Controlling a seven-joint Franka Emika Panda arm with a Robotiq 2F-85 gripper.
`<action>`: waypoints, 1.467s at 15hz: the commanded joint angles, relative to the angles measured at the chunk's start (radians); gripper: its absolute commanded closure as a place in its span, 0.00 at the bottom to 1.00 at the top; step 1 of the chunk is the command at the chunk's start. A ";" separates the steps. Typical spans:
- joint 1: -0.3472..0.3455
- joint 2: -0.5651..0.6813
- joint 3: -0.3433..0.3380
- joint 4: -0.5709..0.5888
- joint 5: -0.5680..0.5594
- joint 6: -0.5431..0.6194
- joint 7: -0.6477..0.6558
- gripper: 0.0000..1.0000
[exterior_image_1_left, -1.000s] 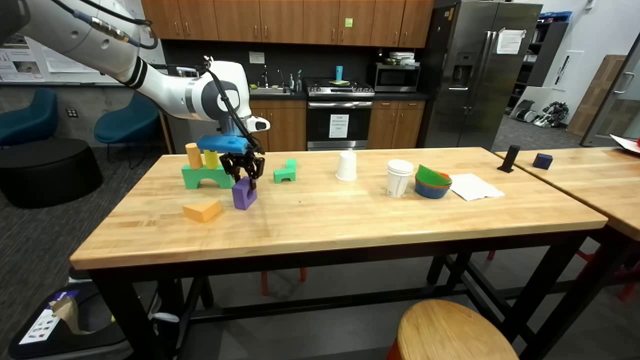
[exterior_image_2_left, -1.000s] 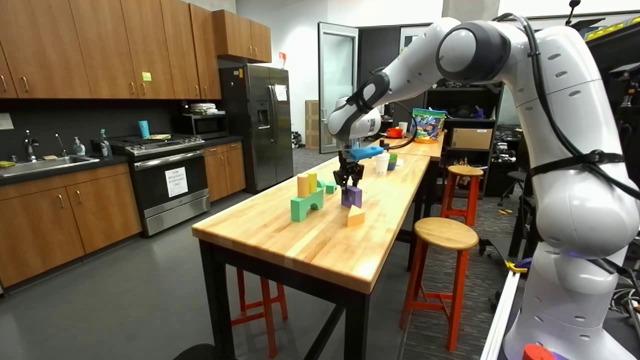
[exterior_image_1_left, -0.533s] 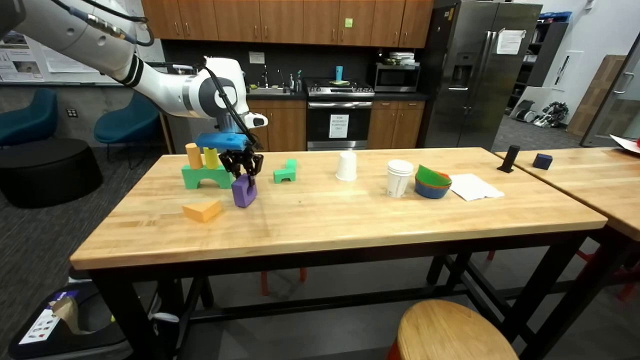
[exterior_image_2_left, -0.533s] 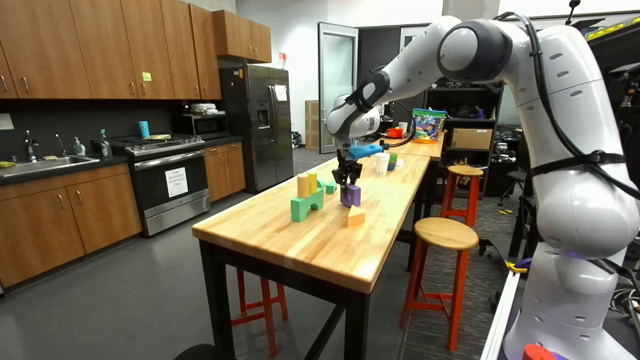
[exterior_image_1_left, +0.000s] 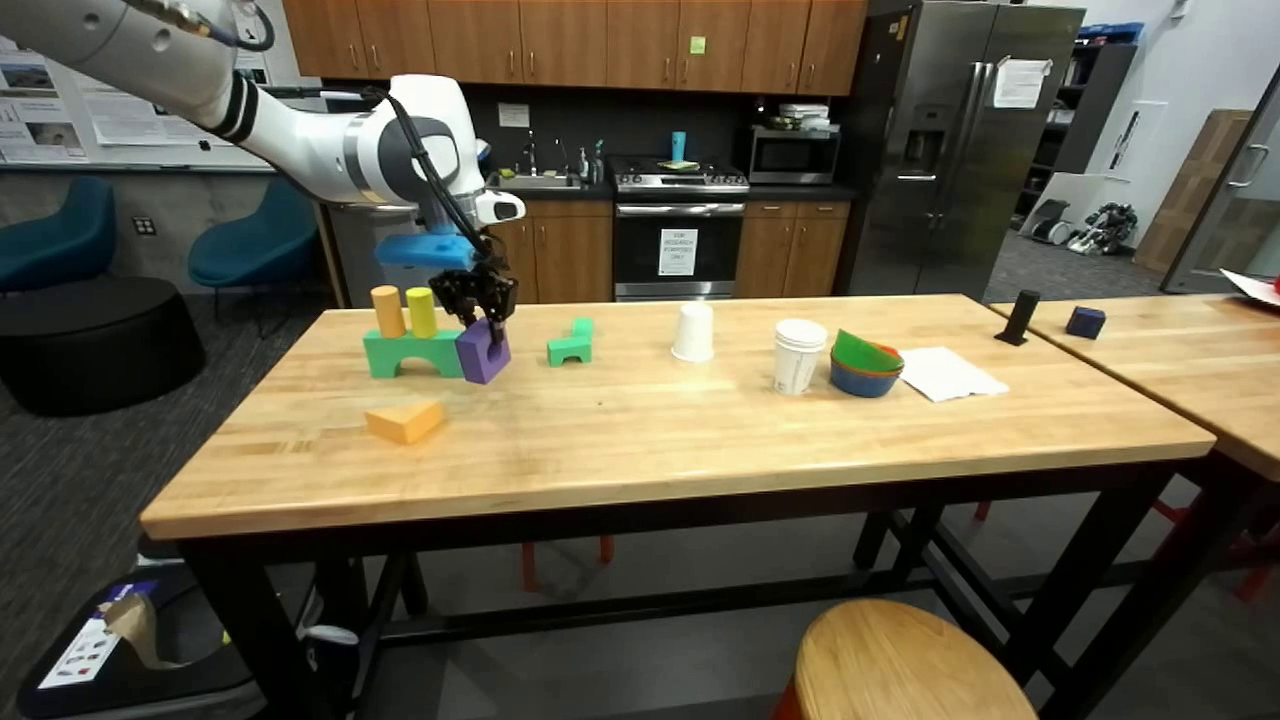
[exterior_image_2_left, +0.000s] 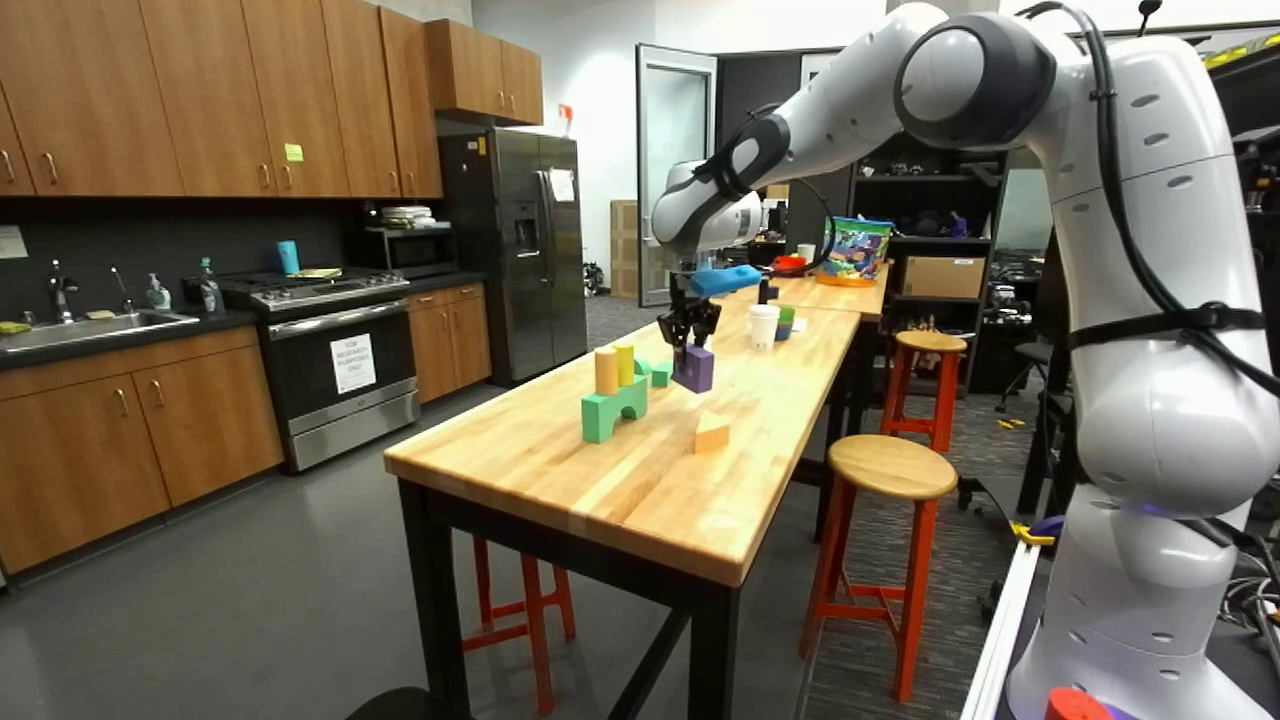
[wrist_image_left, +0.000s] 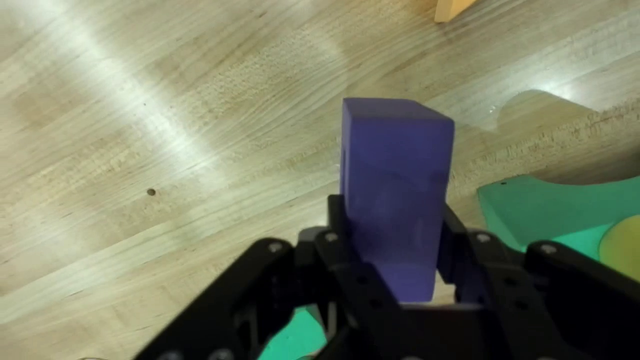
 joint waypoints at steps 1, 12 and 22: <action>0.020 -0.026 -0.005 -0.010 -0.008 -0.015 0.080 0.84; 0.111 -0.072 -0.028 0.027 -0.026 -0.020 0.492 0.84; 0.067 -0.157 -0.031 0.068 -0.012 -0.099 0.450 0.84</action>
